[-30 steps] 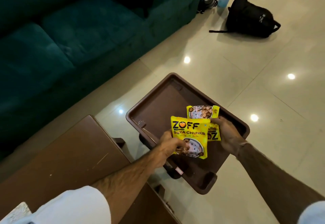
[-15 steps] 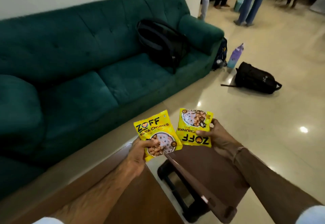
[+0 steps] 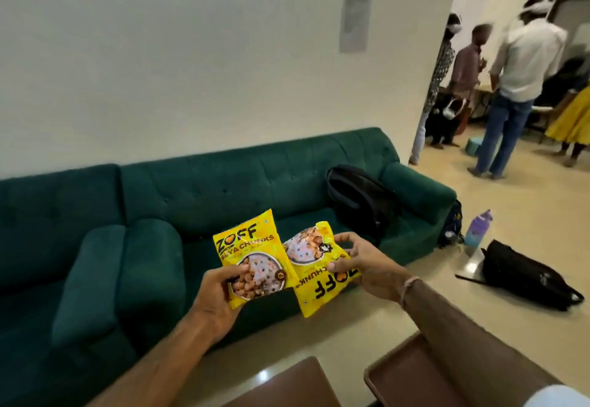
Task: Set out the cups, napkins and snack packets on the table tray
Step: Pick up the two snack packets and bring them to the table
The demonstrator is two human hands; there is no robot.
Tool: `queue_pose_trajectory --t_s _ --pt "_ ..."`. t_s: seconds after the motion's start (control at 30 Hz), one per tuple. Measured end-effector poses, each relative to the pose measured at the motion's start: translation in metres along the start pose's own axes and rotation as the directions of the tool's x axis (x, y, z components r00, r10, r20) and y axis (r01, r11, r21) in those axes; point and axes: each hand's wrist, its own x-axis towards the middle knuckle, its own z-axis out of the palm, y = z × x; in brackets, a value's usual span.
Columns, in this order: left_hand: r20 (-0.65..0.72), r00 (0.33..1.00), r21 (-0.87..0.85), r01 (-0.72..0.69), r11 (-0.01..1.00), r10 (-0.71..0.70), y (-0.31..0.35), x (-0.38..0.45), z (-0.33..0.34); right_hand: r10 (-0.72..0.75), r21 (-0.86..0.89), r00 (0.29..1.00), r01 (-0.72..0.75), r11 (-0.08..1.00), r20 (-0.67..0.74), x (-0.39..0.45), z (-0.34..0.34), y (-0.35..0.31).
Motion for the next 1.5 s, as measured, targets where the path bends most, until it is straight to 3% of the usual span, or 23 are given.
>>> queue_pose_trajectory --t_s 0.13,0.33,0.47,0.57,0.67,0.8,0.93,1.23,1.4,1.5 --pt "0.065 0.995 0.007 -0.074 0.997 0.073 0.074 -0.034 -0.028 -0.082 -0.048 0.994 0.086 0.995 0.078 0.005 0.075 -0.059" --pt "0.279 0.954 0.081 -0.133 0.988 0.106 0.166 -0.103 -0.065 -0.131 -0.207 0.976 0.165 0.964 0.172 -0.006 0.193 -0.134" --pt "0.288 0.945 0.106 -0.192 0.976 0.155 0.214 -0.154 -0.076 -0.185 -0.235 0.960 0.234 0.943 0.212 -0.025 0.271 -0.170" --pt "0.232 0.945 0.027 -0.245 0.969 0.232 0.244 -0.188 -0.087 -0.279 -0.042 0.941 0.292 0.956 0.193 -0.041 0.320 -0.188" --pt "0.181 0.929 -0.091 -0.312 0.946 0.324 0.273 -0.216 -0.098 -0.317 0.161 0.903 0.280 0.946 0.290 -0.057 0.359 -0.192" --pt "0.112 0.897 -0.202 -0.400 0.894 0.427 0.298 -0.242 -0.104 -0.369 0.251 0.854 0.291 0.923 0.366 -0.064 0.401 -0.174" --pt "0.067 0.888 -0.198 -0.434 0.879 0.454 0.304 -0.255 -0.114 -0.422 0.377 0.850 0.296 0.878 0.315 -0.061 0.437 -0.158" --pt "-0.094 0.890 -0.160 -0.455 0.876 0.445 0.274 -0.253 -0.188 -0.233 0.482 0.963 0.140 0.865 0.138 -0.026 0.452 -0.112" --pt "-0.217 0.912 -0.079 -0.371 0.925 0.347 0.234 -0.240 -0.247 -0.074 0.499 0.966 -0.062 0.864 0.249 -0.008 0.429 -0.076" --pt "-0.281 0.912 -0.033 -0.321 0.946 0.300 0.204 -0.233 -0.277 0.008 0.415 0.972 -0.107 0.904 0.233 0.002 0.414 -0.045"
